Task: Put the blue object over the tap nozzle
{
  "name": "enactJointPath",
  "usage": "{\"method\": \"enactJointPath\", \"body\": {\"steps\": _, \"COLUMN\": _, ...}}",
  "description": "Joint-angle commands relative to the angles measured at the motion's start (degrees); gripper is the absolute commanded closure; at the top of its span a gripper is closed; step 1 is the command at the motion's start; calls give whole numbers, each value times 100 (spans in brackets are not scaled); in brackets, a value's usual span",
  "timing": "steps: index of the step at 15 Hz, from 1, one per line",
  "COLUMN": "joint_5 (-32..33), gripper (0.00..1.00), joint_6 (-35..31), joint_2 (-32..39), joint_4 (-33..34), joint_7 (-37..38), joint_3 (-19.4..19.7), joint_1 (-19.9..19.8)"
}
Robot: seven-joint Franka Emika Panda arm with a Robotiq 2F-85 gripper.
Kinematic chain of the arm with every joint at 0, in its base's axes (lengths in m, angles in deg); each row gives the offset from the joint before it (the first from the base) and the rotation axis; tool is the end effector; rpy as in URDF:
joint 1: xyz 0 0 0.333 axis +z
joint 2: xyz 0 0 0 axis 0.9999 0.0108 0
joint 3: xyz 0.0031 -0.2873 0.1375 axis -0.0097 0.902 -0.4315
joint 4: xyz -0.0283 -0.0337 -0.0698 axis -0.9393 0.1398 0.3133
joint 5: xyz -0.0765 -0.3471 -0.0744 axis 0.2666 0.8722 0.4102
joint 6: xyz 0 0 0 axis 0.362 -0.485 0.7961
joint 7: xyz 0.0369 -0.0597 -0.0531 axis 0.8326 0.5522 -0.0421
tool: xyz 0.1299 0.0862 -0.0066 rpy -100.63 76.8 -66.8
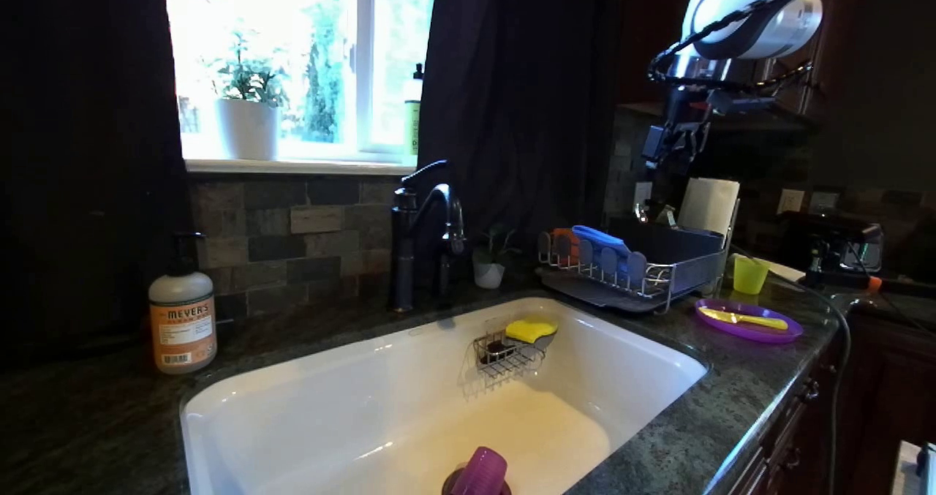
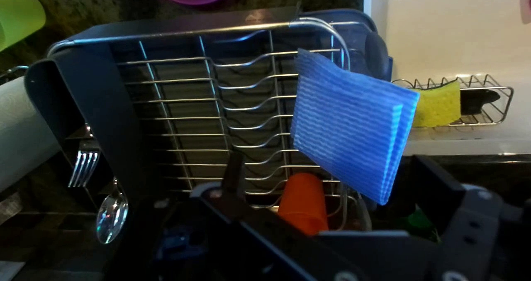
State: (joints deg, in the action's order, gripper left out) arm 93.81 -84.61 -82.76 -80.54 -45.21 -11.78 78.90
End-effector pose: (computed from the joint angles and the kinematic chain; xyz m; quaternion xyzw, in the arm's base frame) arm 0.4330 -0.1661 0.4620 0.9858 -0.0557 0.1240 0.0991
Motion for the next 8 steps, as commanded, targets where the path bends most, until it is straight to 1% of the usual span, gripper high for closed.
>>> {"method": "enactJointPath", "body": {"steps": 1, "joint_5": -51, "gripper": 0, "joint_6": -221, "joint_2": 733, "joint_4": 325, "joint_7": 143, "joint_3": -57, "joint_1": 94}}
{"method": "enactJointPath", "body": {"steps": 2, "joint_5": 95, "gripper": 0, "joint_6": -279, "joint_2": 898, "joint_4": 361, "joint_7": 472, "joint_3": -174, "joint_1": 83}}
{"method": "enactJointPath", "body": {"steps": 4, "joint_5": 104, "gripper": 0, "joint_6": -206, "joint_2": 1116, "joint_4": 465, "joint_7": 807, "joint_3": -246, "joint_1": 110}}
{"method": "enactJointPath", "body": {"steps": 5, "joint_5": -71, "gripper": 0, "joint_6": -64, "joint_2": 1167, "joint_4": 549, "joint_7": 718, "joint_3": -225, "joint_1": 148}}
{"method": "enactJointPath", "body": {"steps": 6, "joint_5": 27, "gripper": 0, "joint_6": -217, "joint_2": 987, "joint_4": 354, "joint_7": 583, "joint_3": -195, "joint_1": 128}}
{"method": "enactJointPath", "body": {"steps": 8, "joint_5": 25, "gripper": 0, "joint_6": -217, "joint_2": 1075, "joint_4": 402, "joint_7": 608, "joint_3": -203, "joint_1": 149}}
